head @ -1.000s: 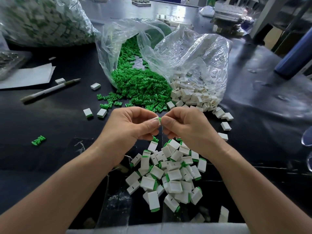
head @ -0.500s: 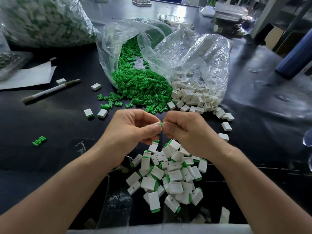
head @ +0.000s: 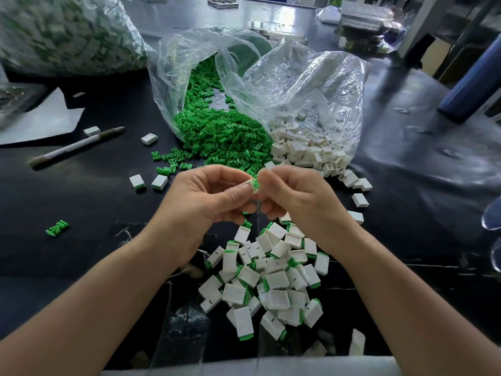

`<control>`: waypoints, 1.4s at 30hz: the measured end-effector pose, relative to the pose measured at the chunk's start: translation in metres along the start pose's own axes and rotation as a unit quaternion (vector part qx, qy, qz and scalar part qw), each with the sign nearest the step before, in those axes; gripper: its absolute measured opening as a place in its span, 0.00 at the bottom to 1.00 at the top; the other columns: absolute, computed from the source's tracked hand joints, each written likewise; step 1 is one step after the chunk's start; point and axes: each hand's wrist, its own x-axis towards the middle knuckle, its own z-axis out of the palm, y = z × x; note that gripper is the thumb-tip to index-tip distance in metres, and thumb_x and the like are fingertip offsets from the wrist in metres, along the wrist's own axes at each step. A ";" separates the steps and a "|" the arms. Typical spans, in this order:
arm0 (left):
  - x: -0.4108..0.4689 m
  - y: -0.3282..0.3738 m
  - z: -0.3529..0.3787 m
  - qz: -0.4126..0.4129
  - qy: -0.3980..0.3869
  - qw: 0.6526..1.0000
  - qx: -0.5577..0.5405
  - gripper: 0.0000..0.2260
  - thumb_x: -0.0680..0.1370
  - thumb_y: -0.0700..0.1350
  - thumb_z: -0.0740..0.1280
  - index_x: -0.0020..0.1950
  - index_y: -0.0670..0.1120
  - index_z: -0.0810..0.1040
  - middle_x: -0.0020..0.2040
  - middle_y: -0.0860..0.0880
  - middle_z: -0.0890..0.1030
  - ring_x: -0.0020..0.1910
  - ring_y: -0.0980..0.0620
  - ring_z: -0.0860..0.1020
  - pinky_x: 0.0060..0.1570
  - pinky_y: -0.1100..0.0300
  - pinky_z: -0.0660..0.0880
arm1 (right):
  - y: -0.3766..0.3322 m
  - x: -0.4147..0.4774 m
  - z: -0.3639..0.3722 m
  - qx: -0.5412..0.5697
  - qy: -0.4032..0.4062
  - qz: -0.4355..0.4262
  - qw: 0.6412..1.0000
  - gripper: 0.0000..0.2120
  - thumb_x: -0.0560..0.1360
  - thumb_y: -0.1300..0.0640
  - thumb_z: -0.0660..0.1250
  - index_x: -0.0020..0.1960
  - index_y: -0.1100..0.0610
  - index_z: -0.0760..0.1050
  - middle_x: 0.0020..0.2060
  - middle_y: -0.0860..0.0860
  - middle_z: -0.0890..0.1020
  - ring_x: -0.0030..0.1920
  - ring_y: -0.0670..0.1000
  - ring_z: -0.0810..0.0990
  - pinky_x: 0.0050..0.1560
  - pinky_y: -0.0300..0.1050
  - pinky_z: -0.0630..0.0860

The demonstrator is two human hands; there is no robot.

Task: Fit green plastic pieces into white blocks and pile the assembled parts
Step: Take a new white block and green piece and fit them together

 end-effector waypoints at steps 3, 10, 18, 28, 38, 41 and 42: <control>0.000 -0.002 0.000 0.008 0.008 1.000 0.009 0.11 0.57 0.48 0.72 0.36 0.47 0.83 0.35 0.49 0.83 0.35 0.55 0.80 0.35 0.65 0.78 | -0.002 0.000 0.000 0.114 -0.031 0.083 0.989 0.23 0.68 0.40 0.53 0.36 0.57 0.76 0.28 0.48 0.79 0.29 0.44 0.76 0.31 0.34 0.73; -0.003 0.001 0.003 -0.015 -0.043 0.998 -0.035 0.08 0.60 0.46 0.71 0.36 0.44 0.83 0.32 0.45 0.80 0.30 0.48 0.73 0.28 0.62 0.74 | -0.005 -0.001 0.011 0.292 -0.174 0.162 0.926 0.27 0.67 0.38 0.51 0.41 0.61 0.74 0.34 0.54 0.79 0.33 0.48 0.76 0.35 0.39 0.71; -0.005 0.000 0.003 0.014 -0.072 0.997 -0.022 0.12 0.64 0.41 0.69 0.45 0.38 0.80 0.29 0.44 0.78 0.28 0.49 0.75 0.30 0.58 0.77 | -0.009 -0.004 0.015 0.316 -0.144 0.190 0.918 0.22 0.66 0.41 0.54 0.41 0.60 0.71 0.28 0.49 0.70 0.28 0.45 0.66 0.30 0.35 0.66; -0.005 -0.003 0.003 0.005 -0.053 0.998 -0.022 0.14 0.62 0.41 0.70 0.44 0.36 0.81 0.29 0.43 0.79 0.28 0.49 0.77 0.30 0.57 0.78 | -0.010 -0.006 0.019 0.280 -0.122 0.191 0.933 0.21 0.69 0.42 0.55 0.41 0.60 0.69 0.27 0.49 0.65 0.27 0.45 0.63 0.29 0.35 0.63; -0.004 -0.002 0.002 0.005 -0.053 0.998 -0.021 0.17 0.61 0.42 0.71 0.46 0.35 0.81 0.32 0.42 0.81 0.30 0.48 0.79 0.32 0.57 0.79 | -0.012 -0.006 0.019 0.280 -0.114 0.195 0.933 0.17 0.78 0.47 0.51 0.39 0.58 0.67 0.26 0.49 0.64 0.27 0.44 0.62 0.28 0.34 0.63; -0.004 -0.003 0.003 0.007 -0.049 0.999 -0.013 0.16 0.61 0.42 0.71 0.45 0.36 0.81 0.33 0.42 0.82 0.30 0.48 0.79 0.33 0.57 0.79 | -0.010 -0.006 0.019 0.284 -0.105 0.196 0.933 0.17 0.79 0.48 0.52 0.37 0.58 0.66 0.26 0.48 0.65 0.26 0.44 0.62 0.28 0.34 0.63; -0.004 -0.003 0.003 0.006 -0.048 0.999 -0.011 0.15 0.62 0.42 0.71 0.45 0.36 0.81 0.32 0.43 0.81 0.30 0.49 0.79 0.33 0.57 0.79 | -0.009 -0.006 0.019 0.283 -0.105 0.195 0.933 0.17 0.79 0.48 0.52 0.38 0.59 0.67 0.26 0.48 0.65 0.26 0.44 0.63 0.28 0.34 0.63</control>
